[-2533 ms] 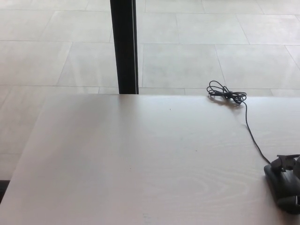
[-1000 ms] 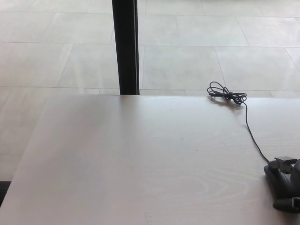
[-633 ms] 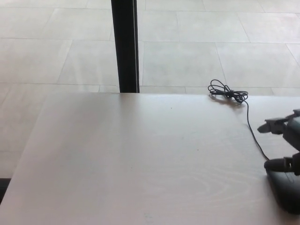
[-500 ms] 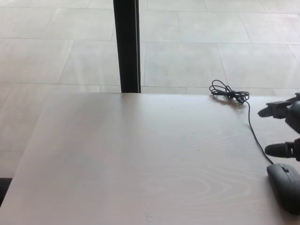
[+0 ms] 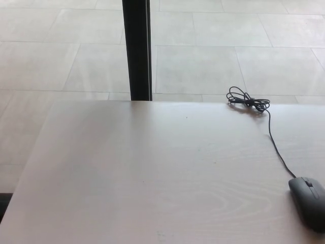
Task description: The robot uses its right fingers to click on the left button of the black mouse placed on the table.
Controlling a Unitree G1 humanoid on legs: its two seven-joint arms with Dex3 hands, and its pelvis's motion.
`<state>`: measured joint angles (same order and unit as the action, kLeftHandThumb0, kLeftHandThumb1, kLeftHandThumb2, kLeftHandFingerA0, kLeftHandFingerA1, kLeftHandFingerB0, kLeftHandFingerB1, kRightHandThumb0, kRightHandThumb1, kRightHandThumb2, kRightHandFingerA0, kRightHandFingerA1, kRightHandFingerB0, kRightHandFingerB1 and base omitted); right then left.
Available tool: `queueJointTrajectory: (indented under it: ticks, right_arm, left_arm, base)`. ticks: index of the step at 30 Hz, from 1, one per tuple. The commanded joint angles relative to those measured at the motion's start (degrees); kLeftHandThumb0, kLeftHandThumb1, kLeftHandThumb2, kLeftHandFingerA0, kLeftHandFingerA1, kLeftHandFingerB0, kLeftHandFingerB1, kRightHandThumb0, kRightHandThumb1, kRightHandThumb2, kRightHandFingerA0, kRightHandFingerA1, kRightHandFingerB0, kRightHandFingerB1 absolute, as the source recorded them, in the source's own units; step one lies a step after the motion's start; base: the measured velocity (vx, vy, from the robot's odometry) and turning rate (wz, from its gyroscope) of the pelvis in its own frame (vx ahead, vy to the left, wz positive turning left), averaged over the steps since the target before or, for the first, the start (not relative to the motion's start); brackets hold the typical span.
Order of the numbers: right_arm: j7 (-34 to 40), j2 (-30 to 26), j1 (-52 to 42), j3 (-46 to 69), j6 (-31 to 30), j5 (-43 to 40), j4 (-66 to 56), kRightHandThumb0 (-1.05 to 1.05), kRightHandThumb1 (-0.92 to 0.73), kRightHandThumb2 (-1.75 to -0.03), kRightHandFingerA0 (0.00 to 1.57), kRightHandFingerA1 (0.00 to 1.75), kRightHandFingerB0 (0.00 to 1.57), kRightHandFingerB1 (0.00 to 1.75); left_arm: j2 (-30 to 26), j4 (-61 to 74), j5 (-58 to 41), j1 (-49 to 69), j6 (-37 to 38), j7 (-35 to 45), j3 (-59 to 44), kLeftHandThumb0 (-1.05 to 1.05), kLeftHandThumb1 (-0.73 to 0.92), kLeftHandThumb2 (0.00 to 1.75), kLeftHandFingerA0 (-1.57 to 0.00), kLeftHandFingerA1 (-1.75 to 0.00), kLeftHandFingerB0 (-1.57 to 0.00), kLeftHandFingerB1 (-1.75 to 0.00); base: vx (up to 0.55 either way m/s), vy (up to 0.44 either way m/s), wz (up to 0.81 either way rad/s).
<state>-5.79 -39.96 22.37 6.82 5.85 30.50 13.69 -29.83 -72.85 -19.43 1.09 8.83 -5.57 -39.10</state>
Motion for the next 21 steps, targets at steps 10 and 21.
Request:
queueJointTrajectory:
  ticks: [10, 21]
  right_arm:
    - [4.58, 3.96, -19.87, 30.86, 7.67, -23.30, 20.46, -0.66, -0.59, -0.95, 0.51, 0.60, 0.38, 0.52]
    - [7.39, 9.22, -19.48, 43.87, 10.04, -32.68, 40.04, -0.63, -0.58, -0.95, 0.60, 0.71, 0.34, 0.51]
  left_arm:
    - [0.32, -0.53, -1.29, 1.05, 0.64, 1.17, -0.75, -0.60, 0.54, 0.57, -0.89, -0.85, -0.70, -0.55]
    - [0.85, -0.02, -0.68, 2.12, 1.23, 1.39, -0.10, -0.62, 0.56, 0.57, -0.91, -0.87, -0.68, -0.56]
  base:
    - [0.00, 0.000, 0.00]
    - [-0.02, -0.005, 0.00]
